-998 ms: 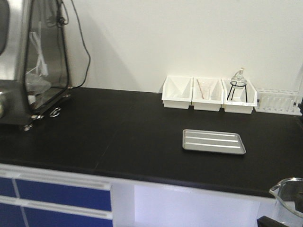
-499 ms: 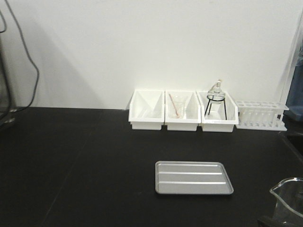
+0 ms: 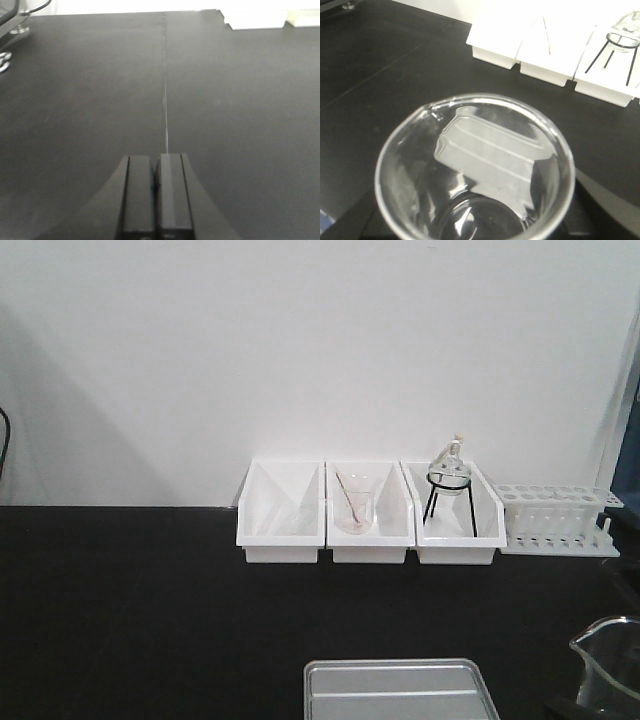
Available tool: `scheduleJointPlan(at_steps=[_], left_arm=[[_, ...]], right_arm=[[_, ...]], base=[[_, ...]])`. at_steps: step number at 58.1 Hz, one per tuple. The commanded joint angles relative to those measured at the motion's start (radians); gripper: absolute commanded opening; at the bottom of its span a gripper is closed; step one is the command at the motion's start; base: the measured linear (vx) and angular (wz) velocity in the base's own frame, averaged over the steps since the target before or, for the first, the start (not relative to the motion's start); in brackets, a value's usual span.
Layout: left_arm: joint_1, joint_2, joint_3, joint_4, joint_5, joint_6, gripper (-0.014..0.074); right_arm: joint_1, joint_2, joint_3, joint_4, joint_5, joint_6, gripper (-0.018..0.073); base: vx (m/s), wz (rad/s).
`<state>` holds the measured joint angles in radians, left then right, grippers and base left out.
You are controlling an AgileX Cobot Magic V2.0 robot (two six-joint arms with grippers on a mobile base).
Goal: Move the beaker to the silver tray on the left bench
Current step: 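Drive to the bench with the silver tray, beaker held in right gripper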
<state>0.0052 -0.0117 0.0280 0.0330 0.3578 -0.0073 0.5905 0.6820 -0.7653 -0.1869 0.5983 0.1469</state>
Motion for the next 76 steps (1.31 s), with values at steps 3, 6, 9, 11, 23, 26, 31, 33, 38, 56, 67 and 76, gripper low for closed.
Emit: scheduleJointPlan(at_steps=[3,6,9,11,23,26,31,33,38,56,67,76], left_arm=[[-0.006,-0.016,0.028,-0.002,-0.078,-0.002,0.0001],[-0.006,-0.016,0.028,-0.002,-0.078,-0.002,0.0001],[-0.006,-0.016,0.028,-0.002,-0.078,-0.002,0.0001],[-0.006,-0.016,0.028,-0.002,-0.078,-0.002,0.0001],[-0.006,-0.016,0.028,-0.002,-0.078,-0.002,0.0001],[-0.006,-0.016,0.028,-0.002,-0.078,-0.002,0.0001],[-0.006,-0.016,0.028,-0.002,-0.078,-0.002,0.0001],[-0.006,-0.016,0.028,-0.002,-0.078,-0.002,0.0001],[-0.006,-0.016,0.028,-0.002,-0.078,-0.002,0.0001],[-0.006,-0.016,0.028,-0.002,-0.078,-0.002,0.0001],[-0.006,-0.016,0.028,-0.002,-0.078,-0.002,0.0001],[-0.006,-0.016,0.028,-0.002,-0.078,-0.002,0.0001]], right_arm=[[-0.007,0.002,-0.03,-0.02,-0.083,-0.006,-0.0008],[-0.007,0.002,-0.03,-0.02,-0.083,-0.006,-0.0008],[-0.007,0.002,-0.03,-0.02,-0.083,-0.006,-0.0008],[-0.007,0.002,-0.03,-0.02,-0.083,-0.006,-0.0008],[-0.007,0.002,-0.03,-0.02,-0.083,-0.006,-0.0008],[-0.007,0.002,-0.03,-0.02,-0.083,-0.006,-0.0008],[-0.007,0.002,-0.03,-0.02,-0.083,-0.006,-0.0008],[-0.007,0.002,-0.03,-0.02,-0.083,-0.006,-0.0008],[-0.007,0.002,-0.03,-0.02,-0.083,-0.006,-0.0008],[-0.007,0.002,-0.03,-0.021,-0.113,-0.007,-0.0008],[-0.007,0.002,-0.03,-0.018,-0.113,-0.007,-0.0008],[-0.007,0.002,-0.03,-0.021,-0.173,-0.007,-0.0008]], base=[[0.31,-0.03],[0.28,-0.03],[0.25,-0.03],[0.22,-0.03],[0.15,-0.02],[0.06,-0.01],[0.03,0.0],[0.01,0.01],[0.0,0.0],[0.0,0.0],[0.0,0.0],[0.0,0.0]])
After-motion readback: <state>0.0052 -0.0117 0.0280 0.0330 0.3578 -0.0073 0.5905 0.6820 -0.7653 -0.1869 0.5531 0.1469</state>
